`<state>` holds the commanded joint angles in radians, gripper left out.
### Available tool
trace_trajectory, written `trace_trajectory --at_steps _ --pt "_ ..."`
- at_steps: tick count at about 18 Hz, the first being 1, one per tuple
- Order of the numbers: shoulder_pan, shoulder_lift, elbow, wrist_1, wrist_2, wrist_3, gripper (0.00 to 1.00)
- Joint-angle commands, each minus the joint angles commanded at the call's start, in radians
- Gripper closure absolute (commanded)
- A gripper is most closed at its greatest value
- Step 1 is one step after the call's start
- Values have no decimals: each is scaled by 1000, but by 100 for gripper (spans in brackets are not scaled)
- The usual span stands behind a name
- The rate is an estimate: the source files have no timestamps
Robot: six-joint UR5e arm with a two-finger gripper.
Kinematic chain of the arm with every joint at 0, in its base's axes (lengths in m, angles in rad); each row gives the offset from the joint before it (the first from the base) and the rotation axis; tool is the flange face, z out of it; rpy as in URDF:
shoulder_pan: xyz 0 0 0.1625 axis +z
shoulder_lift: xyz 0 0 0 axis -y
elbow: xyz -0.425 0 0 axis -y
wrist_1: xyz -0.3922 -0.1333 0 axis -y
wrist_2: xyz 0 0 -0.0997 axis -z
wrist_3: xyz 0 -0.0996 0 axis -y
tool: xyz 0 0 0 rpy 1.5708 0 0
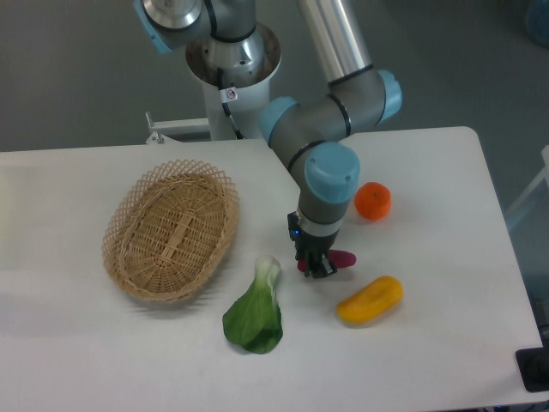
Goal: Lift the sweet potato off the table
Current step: 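Lift the held sweet potato up and away from the bok choy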
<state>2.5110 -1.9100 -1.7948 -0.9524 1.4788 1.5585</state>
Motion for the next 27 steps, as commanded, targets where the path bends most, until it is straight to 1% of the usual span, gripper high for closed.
trace_trajectory --at_steps 3,5,7,10,11,14,16,20,24,27 --pt "40 29 14 -9 2 -32 63" --pt "69 34 28 -11 -5 -60 63" --pt "77 34 43 -12 0 -72 63" --pt "106 31 81 -19 0 -89 63" --pt "114 23 106 -32 2 -92 64" --pt "129 -4 196 -103 3 -117 64" --pt "149 -20 236 -127 3 -121 66" --pt "183 -30 267 -129 21 -137 66" --pt "183 -86 314 -131 106 -132 65" --pt "203 -103 340 -132 106 -126 65"
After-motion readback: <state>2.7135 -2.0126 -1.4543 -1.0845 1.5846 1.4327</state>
